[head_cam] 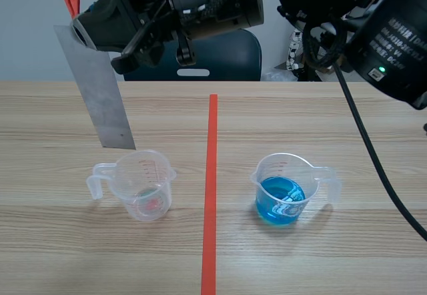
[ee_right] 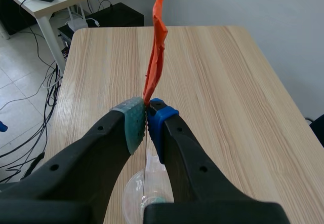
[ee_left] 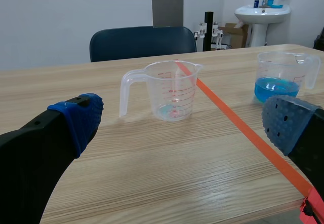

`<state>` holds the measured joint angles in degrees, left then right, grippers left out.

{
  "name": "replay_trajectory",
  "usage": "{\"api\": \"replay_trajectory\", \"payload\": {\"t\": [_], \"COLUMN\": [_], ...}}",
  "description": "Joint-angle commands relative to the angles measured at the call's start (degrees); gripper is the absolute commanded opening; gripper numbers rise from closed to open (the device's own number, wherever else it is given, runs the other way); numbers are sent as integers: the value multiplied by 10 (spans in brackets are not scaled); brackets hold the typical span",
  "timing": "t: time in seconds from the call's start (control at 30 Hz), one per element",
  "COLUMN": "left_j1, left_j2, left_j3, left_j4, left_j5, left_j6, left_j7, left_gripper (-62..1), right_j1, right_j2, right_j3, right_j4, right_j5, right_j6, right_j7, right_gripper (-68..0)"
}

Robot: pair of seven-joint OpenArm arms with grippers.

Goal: Do the redox reaction experiment. move the plate over the blue solution

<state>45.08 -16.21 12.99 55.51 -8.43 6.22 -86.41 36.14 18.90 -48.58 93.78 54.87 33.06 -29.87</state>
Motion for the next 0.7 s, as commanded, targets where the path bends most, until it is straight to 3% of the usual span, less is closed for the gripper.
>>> {"api": "replay_trajectory", "payload": {"t": [0.0, 0.3, 0.43, 0.67], "left_j1": [5, 5, 5, 5], "left_j2": [1, 1, 1, 1], "left_j3": [-2, -2, -2, -2], "left_j4": [9, 9, 9, 9], "left_j5": [1, 1, 1, 0], "left_j6": [1, 1, 1, 1], "left_j7": [-26, -26, -26, -26], "left_gripper": [14, 14, 14, 14], "right_j1": [7, 7, 7, 7], "right_j2": [-2, -2, -2, -2], "right_j3": [-3, -3, -3, -3], "right_j4": [9, 9, 9, 9], "right_j5": [5, 5, 7, 9], "right_j6": [0, 1, 26, 26], "right_j7": [12, 13, 13, 13], "right_gripper": [-669, -669, -669, -669]}}
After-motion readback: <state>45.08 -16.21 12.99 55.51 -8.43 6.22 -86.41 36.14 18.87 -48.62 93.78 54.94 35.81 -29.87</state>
